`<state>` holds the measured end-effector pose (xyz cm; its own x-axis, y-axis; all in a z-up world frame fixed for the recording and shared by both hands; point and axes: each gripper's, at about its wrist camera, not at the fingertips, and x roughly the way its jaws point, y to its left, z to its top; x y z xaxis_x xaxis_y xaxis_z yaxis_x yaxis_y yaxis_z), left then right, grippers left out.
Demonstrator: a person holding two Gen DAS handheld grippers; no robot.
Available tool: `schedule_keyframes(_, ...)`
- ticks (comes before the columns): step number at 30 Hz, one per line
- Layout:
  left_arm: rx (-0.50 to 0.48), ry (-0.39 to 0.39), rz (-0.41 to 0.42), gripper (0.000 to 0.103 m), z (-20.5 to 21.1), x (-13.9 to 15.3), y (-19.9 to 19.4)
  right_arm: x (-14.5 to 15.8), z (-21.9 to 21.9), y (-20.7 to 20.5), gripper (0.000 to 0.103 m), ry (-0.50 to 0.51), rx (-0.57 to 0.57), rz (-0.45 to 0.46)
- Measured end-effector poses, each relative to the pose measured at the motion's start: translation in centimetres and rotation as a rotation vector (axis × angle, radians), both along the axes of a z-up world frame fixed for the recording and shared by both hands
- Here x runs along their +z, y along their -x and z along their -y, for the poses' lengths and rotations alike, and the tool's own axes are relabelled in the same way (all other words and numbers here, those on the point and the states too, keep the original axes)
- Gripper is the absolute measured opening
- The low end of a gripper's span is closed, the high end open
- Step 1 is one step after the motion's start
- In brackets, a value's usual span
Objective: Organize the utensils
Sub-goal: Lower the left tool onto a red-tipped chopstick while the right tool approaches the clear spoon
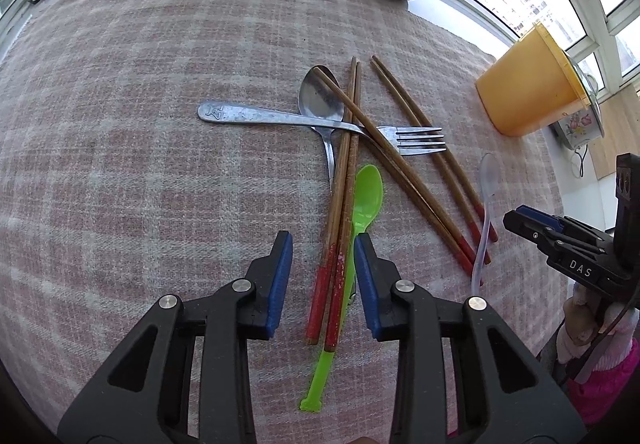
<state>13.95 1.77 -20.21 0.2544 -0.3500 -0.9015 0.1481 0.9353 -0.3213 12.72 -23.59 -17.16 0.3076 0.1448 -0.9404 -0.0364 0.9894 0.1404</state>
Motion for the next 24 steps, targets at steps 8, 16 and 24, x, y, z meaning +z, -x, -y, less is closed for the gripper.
schedule_keyframes(8, -0.019, -0.021, 0.021, 0.032, 0.3, 0.1, -0.5, -0.9, -1.0, -0.4, 0.038, -0.017, 0.008, -0.022)
schedule_keyframes(16, -0.061, -0.070, 0.087, 0.032, -0.6, 1.8, -3.3, -1.3, -1.3, -1.1, 0.038, -0.043, -0.011, -0.039)
schedule_keyframes(24, -0.094, -0.067, 0.068, 0.032, -0.5, 1.9, -6.6, -1.6, -1.6, -1.5, 0.038, -0.057, -0.019, -0.050)
